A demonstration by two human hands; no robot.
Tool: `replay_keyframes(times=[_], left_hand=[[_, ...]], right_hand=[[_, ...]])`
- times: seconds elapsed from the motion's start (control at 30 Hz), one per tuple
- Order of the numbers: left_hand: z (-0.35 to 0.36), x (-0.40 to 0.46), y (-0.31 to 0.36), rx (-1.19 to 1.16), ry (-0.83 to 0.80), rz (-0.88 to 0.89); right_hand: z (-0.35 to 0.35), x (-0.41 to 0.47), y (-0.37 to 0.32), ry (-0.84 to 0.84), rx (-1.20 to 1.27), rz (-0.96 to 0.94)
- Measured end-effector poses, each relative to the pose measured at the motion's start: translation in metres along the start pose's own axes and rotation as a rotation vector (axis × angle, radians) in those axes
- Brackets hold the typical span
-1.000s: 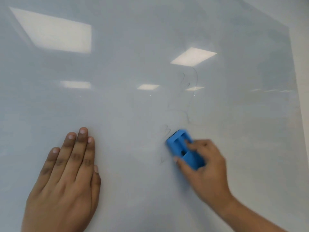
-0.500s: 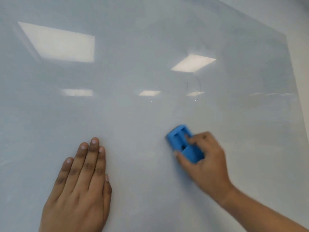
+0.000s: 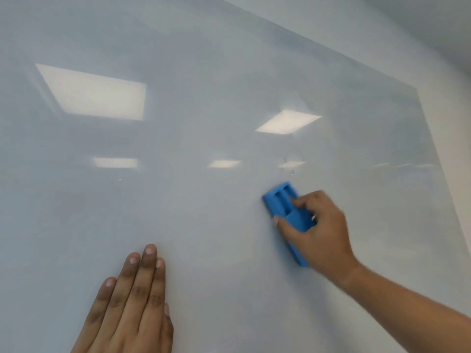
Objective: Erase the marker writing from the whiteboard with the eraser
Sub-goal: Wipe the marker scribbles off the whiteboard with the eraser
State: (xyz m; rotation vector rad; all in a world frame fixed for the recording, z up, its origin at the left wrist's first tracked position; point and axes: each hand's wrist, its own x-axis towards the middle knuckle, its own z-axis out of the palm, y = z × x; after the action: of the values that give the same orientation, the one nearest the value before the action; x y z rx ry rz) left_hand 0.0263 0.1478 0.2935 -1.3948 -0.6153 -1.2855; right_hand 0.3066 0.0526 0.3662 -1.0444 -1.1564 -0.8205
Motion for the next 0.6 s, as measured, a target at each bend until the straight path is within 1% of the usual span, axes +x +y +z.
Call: replay_keyframes(times=[0.1, 0.13, 0.17, 0.2, 0.23, 0.3, 0.37, 0.43, 0.47, 0.5, 0.53, 0.6], left_hand=[[-0.002, 0.003, 0.002, -0.008, -0.006, -0.010], [-0.003, 0.003, 0.004, -0.016, -0.014, -0.015], [-0.004, 0.004, 0.004, -0.023, -0.015, -0.019], [-0.004, 0.006, 0.005, -0.021, -0.010, -0.019], [-0.004, 0.007, 0.004, -0.014, -0.009, -0.018], [-0.004, 0.008, 0.003, -0.009, -0.029, -0.016], [-0.003, 0.008, 0.001, -0.005, -0.025, -0.009], [-0.002, 0.009, -0.001, 0.015, 0.003, -0.007], [0.000, 0.010, -0.002, 0.024, 0.017, -0.009], [0.002, 0.009, -0.003, 0.028, 0.024, -0.012], [0.003, 0.009, -0.002, 0.026, 0.036, -0.015], [0.004, 0.010, 0.001, 0.012, 0.038, -0.024]], right_hand=[[0.000, -0.036, -0.017, -0.286, -0.063, -0.311], [-0.003, -0.034, -0.015, -0.337, -0.106, -0.374], [-0.006, -0.023, -0.011, -0.338, -0.157, -0.405], [-0.009, -0.010, -0.004, -0.299, -0.191, -0.391], [-0.010, 0.008, 0.005, -0.225, -0.201, -0.325], [-0.016, 0.051, 0.025, -0.053, -0.189, -0.090], [-0.015, 0.086, 0.039, 0.052, -0.096, 0.136], [-0.005, 0.101, 0.038, 0.134, -0.017, 0.260], [0.001, 0.100, 0.032, 0.175, -0.027, 0.260], [0.007, 0.093, 0.023, 0.191, -0.049, 0.215], [0.011, 0.083, 0.013, 0.177, -0.053, 0.132], [0.017, 0.056, -0.005, 0.047, -0.034, -0.076]])
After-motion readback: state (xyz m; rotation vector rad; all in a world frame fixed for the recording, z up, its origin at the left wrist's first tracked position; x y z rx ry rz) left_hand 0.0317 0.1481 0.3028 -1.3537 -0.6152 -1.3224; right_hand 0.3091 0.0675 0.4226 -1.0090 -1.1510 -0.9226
